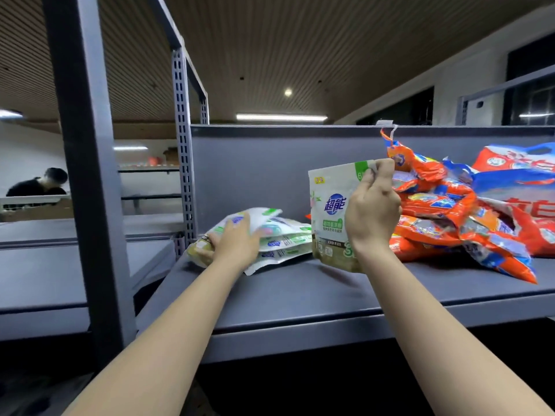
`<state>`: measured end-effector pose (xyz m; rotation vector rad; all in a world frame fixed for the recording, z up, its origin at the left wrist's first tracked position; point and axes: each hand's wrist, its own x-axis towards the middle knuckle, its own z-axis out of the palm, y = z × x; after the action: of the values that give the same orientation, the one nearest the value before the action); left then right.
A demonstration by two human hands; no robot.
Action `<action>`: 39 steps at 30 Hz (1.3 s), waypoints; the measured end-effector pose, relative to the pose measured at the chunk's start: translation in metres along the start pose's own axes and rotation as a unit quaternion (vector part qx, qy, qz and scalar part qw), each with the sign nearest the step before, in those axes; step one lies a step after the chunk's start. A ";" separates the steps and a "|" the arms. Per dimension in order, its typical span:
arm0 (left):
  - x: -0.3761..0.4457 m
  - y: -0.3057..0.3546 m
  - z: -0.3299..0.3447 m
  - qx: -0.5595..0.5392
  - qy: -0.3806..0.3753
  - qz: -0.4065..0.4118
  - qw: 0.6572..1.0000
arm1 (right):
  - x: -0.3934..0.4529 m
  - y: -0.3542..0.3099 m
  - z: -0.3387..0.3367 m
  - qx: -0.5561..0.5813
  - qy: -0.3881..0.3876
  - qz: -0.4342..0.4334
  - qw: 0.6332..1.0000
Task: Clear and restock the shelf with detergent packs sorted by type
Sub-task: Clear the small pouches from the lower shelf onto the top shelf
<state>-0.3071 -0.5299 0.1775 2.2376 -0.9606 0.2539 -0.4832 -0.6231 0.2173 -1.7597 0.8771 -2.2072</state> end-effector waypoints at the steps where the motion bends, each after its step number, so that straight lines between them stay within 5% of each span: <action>1: 0.003 0.000 0.004 0.022 -0.044 0.013 0.999 | 0.002 0.000 0.002 0.002 0.014 0.002 1.000; 4: 0.009 -0.007 0.005 -0.018 -0.073 0.016 0.997 | 0.010 -0.007 0.016 0.055 0.092 -0.017 0.994; 8: 0.006 -0.024 -0.004 -0.062 -0.059 0.053 0.995 | 0.015 -0.014 0.060 0.130 0.123 -0.193 0.965; 9: 0.006 -0.027 -0.007 -0.054 -0.054 0.058 0.995 | 0.012 -0.012 0.076 0.117 0.066 -0.246 0.960; 11: 0.007 -0.029 -0.010 -0.042 -0.052 0.067 0.996 | -0.001 -0.003 0.101 0.067 -0.183 -0.288 0.937; 13: 0.012 -0.032 -0.011 -0.020 -0.059 0.067 0.996 | -0.016 0.012 0.114 -0.102 -0.451 -0.227 0.857; 15: 0.019 -0.037 -0.010 0.023 -0.065 0.063 0.996 | -0.022 0.027 0.116 -0.197 -0.552 -0.144 0.797; 20: 0.019 -0.043 -0.010 0.070 -0.076 -0.003 0.995 | -0.015 0.031 0.102 -0.209 -0.531 -0.063 0.819; 27: 0.006 -0.043 -0.013 0.066 -0.086 -0.008 0.994 | -0.021 0.028 0.085 -0.234 -0.521 -0.080 0.817; 39: -0.046 -0.035 -0.040 0.079 0.052 0.044 0.995 | -0.048 -0.006 0.020 -0.173 -0.500 -0.077 0.845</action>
<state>-0.3117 -0.4595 0.1704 2.3023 -1.0151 0.4968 -0.4499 -0.6013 0.1828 -2.7496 0.8635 -0.8672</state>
